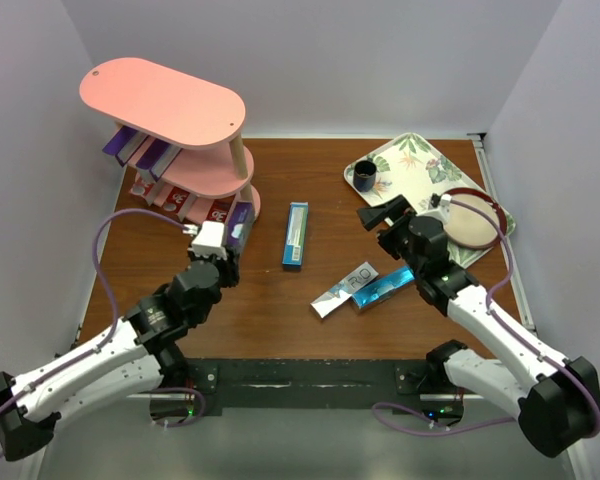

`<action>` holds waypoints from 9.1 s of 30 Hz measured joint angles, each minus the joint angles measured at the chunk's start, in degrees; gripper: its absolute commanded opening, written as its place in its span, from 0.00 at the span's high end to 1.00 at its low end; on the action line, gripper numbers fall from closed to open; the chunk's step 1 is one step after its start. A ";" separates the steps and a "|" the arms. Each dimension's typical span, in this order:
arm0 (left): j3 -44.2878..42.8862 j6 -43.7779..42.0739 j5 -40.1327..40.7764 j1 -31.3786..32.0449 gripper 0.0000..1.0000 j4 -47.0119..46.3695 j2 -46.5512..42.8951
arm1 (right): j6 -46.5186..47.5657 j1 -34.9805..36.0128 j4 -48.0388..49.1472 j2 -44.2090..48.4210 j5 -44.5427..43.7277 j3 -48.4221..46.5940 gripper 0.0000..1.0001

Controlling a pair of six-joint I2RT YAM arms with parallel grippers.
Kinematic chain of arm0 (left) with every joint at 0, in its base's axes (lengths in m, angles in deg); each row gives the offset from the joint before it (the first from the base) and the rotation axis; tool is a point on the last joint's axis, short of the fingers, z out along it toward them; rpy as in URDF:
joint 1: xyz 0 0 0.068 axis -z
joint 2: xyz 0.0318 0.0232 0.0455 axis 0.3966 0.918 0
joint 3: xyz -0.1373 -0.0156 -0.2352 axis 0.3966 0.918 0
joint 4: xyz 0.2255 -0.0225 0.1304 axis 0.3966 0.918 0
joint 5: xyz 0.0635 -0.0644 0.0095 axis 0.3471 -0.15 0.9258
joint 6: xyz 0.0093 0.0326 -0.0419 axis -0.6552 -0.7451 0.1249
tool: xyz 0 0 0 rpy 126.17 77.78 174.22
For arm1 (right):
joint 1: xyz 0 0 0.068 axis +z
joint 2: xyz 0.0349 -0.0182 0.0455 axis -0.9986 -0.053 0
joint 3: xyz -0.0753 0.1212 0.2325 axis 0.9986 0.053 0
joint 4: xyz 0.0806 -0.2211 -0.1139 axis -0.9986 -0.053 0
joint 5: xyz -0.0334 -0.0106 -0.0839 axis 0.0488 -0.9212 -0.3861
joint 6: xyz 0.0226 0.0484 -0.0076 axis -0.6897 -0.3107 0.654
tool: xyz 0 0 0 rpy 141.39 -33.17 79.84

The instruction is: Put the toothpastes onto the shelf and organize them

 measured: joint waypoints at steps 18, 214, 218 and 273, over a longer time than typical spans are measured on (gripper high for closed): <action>-19.98 -4.48 -0.61 -6.05 0.92 15.85 -4.85 | 1.77 -1.55 -2.21 3.26 0.44 0.00 0.02; 0.94 -9.07 -1.25 6.45 0.66 -55.04 47.43 | 24.37 -3.80 -22.23 11.41 7.41 -1.36 0.01; -4.81 -10.95 -6.16 5.40 0.64 -43.76 41.92 | 25.00 -3.80 -23.26 12.22 7.41 -1.36 0.01; -82.44 -30.29 -82.62 -81.64 0.57 13.60 60.00 | 32.41 -3.80 -30.21 -1.77 23.96 -10.32 0.02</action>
